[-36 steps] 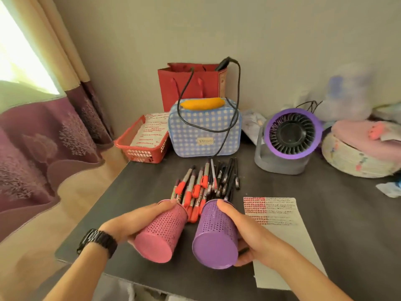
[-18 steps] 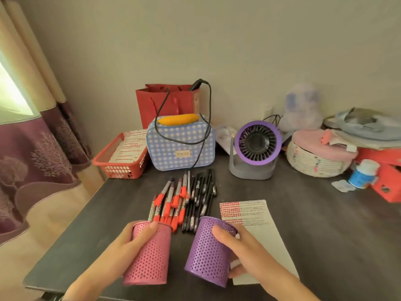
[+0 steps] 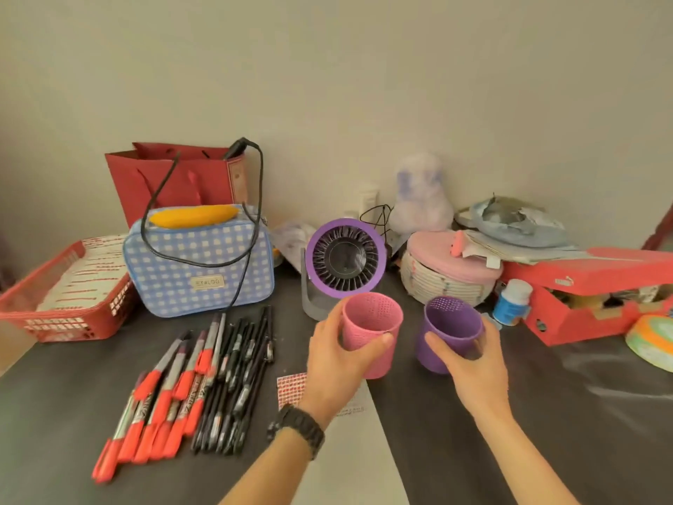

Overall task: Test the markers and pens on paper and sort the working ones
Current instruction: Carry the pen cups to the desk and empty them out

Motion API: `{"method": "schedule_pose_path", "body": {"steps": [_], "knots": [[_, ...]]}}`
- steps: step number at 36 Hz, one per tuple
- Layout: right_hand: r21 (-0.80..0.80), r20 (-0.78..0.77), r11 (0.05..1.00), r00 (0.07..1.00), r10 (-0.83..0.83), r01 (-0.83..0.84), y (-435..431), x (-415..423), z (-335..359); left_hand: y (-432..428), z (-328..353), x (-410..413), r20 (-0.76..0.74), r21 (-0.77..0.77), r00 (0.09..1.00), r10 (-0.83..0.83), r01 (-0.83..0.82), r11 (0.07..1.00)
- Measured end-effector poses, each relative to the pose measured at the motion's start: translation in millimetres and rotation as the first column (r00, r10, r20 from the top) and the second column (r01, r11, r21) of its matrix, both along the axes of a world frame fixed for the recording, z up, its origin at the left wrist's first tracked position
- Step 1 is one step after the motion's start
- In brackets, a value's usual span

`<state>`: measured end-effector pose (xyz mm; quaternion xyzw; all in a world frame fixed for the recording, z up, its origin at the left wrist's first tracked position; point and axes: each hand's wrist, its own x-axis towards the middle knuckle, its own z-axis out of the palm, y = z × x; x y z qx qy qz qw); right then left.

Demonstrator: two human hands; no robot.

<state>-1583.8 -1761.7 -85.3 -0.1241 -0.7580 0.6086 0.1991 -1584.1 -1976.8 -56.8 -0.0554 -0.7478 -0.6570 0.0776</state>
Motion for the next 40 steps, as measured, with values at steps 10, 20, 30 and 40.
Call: {"method": "schedule_pose_path", "body": {"steps": [10,20,30,40], "knots": [[0.194,0.015,0.971,0.989,-0.148,0.142,16,-24,-37,53,-35,-34,0.087,-0.04,0.993,0.082,-0.079,0.996],[0.279,0.058,0.951,0.986,-0.156,0.134,13,-24,-39,33,-39,-8,0.025,-0.45,0.998,0.064,-0.046,0.892],[0.286,0.046,0.921,0.956,-0.29,0.266,5,-9,-30,-72,-68,98,-0.162,-0.764,0.984,0.074,-0.173,0.622],[0.562,0.096,0.797,0.974,0.205,-0.223,-77,86,-39,-103,-66,143,0.033,-0.902,0.997,-0.066,0.058,0.427]]}}
